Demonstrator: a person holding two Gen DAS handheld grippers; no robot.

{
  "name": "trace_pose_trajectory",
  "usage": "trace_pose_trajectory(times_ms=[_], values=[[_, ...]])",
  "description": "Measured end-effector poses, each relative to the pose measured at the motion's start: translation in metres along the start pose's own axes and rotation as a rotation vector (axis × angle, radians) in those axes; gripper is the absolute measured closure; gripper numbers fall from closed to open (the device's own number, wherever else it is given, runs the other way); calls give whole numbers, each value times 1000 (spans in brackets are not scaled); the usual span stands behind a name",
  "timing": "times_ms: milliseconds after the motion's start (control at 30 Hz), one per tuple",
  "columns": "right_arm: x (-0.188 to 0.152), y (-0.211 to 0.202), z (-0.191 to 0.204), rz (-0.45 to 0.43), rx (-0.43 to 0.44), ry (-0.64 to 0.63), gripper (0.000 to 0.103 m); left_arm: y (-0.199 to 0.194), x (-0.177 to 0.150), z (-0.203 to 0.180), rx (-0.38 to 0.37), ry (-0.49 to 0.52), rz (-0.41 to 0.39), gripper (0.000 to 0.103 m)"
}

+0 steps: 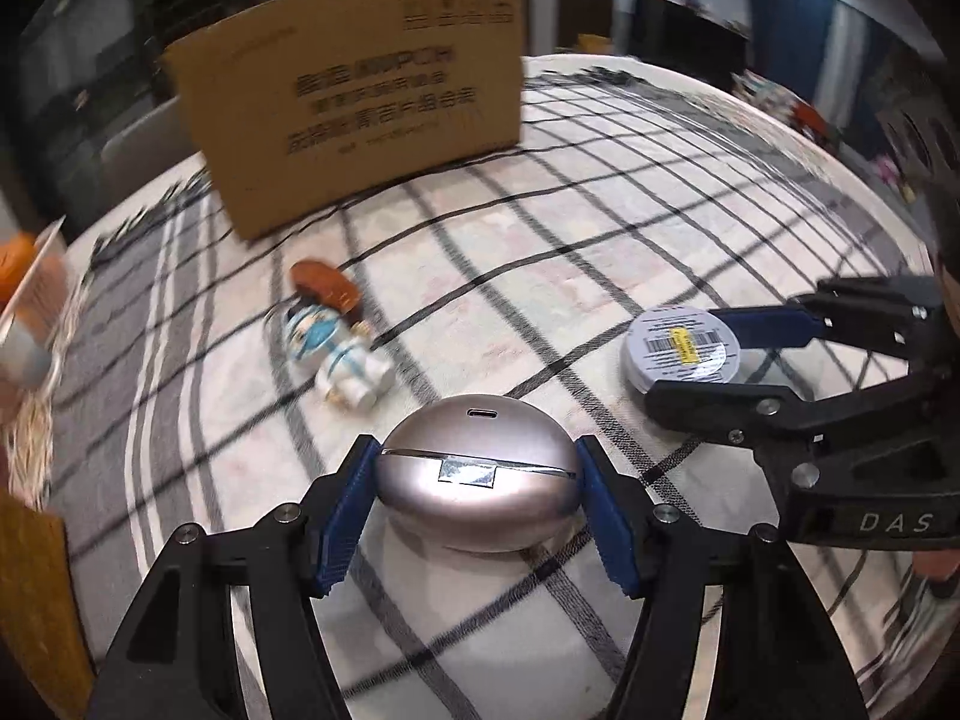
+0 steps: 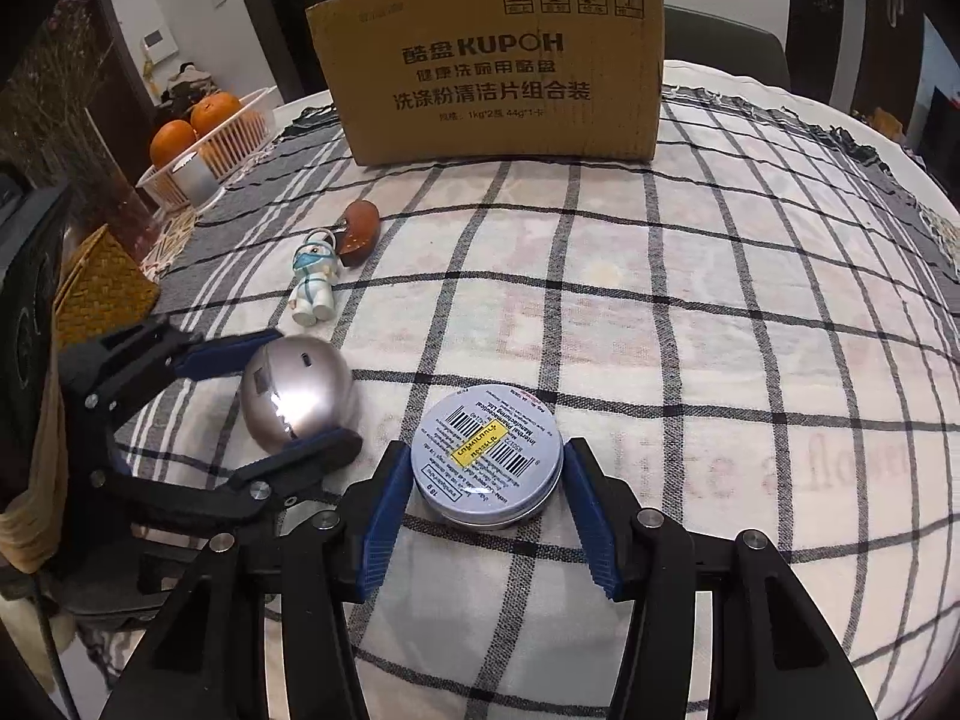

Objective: Organize rigid objects
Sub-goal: 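Close the left tool on the silver egg case while the right tool grasps the white tin, then lift and carry the silver case with the left tool while the right tool carries the tin over the box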

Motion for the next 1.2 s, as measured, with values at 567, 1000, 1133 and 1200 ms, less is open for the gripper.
trace_pose_trajectory(times_ms=[567, 1000, 1133, 1200], values=[[4, -7, -6, -29, 18, 39, 51, -23, 0, 23, 62, -295, -21, 38], [21, -31, -3, -98, 17, 39, 51, -47, 10, 30, 86, -336, -74, 38], [27, -40, -1, -127, 13, 34, 51, -59, 16, 33, 101, -344, -107, 38], [31, -46, 0, -145, 11, 33, 51, -65, 20, 34, 108, -348, -121, 38]])
Point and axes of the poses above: each gripper's, at about its wrist camera, not at the fingertips, and y roughly the way its jaws point, z to its left, x to its top, the point moved 8 cm from there along y, roughly the way its jaws point, and after that the axes turned 7 degrees about z, right-handed, at the moved point
